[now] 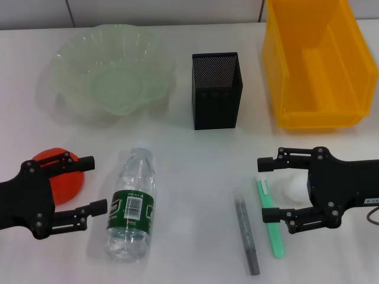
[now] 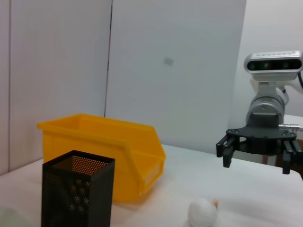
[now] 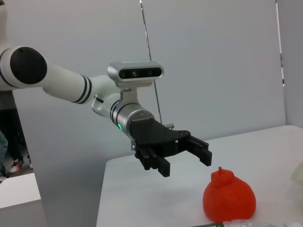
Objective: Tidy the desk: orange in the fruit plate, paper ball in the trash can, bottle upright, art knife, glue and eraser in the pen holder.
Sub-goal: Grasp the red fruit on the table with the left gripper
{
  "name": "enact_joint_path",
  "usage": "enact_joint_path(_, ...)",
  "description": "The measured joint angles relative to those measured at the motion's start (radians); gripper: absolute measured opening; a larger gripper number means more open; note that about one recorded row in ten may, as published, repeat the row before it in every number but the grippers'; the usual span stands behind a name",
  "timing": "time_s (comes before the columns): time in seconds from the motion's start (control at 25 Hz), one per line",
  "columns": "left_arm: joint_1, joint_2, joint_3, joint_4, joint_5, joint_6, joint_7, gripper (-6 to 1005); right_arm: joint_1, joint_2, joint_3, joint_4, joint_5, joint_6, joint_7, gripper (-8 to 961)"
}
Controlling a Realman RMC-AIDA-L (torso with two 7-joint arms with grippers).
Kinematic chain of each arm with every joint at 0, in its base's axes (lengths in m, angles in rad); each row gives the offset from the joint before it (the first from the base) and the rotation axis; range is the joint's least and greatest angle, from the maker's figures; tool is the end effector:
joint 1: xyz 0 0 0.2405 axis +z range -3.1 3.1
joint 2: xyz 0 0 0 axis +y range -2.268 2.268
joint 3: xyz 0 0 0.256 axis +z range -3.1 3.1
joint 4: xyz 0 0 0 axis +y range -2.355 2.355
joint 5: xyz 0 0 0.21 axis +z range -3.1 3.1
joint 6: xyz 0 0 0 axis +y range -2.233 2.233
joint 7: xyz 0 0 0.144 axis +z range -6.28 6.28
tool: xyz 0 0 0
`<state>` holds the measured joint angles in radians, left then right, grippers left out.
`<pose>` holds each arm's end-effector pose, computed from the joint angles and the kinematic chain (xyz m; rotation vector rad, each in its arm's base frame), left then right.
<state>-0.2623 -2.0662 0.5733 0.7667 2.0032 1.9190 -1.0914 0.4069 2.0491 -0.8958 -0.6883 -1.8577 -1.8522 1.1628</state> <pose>-0.3094 0.2297 0.0387 -2.7370 -0.3701 -0.8268 0.2560 0.2667 0.0020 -2.9811 0.2431 0.9002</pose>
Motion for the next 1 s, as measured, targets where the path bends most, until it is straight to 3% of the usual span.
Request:
enact_joint_path(0.36, -0.003, -0.002, -0.007, -0.024, -0.008, -0.027, 0.017, 771, -0.007, 0.014, 0.004, 0.0, 0.0, 0.012, 0.0, 825)
enact_joint_path(0.72, 0.0, 0.003, -0.2, -0.123, -0.015, -0.152, 0.029, 741, -0.012, 0.018, 0.007, 0.0, -0.001, 0.035, -0.002, 824)
enact_joint_path(1.0, 0.009, -0.001, -0.206, -0.187, 0.002, -0.285, 0.035, 717, -0.013, 0.018, 0.006, -0.001, -0.004, 0.048, -0.003, 824)
